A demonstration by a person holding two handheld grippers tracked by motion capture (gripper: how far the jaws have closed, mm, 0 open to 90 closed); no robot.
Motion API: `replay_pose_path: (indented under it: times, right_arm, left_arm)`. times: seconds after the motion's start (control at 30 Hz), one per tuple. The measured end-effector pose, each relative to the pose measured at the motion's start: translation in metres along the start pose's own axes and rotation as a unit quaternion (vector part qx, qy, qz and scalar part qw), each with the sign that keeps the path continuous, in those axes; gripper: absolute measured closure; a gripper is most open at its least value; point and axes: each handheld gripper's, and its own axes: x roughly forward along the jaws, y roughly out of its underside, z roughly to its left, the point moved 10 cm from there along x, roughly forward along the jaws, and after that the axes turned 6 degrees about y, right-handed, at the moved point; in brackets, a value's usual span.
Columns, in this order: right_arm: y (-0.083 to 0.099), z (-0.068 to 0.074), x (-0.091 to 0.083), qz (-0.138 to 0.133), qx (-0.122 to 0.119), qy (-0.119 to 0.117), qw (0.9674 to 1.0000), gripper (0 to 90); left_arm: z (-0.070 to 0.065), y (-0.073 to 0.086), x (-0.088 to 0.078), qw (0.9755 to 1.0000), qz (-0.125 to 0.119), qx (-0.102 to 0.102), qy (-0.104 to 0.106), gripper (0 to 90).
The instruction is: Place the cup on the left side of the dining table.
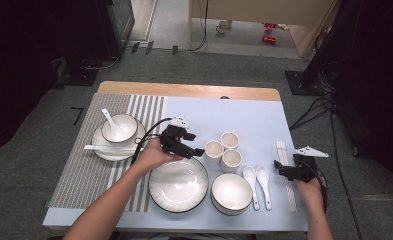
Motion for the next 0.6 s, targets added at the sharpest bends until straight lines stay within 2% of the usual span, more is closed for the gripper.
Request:
replay_pose_path:
  times: [0.6]
  right_arm:
    - [0.000, 0.000, 0.000, 0.000, 0.000, 0.000, 1.0000, 15.7]
  left_arm:
    - [-0.006, 0.000, 0.021, 0.9999, 0.013, 0.006, 0.010, 23.9]
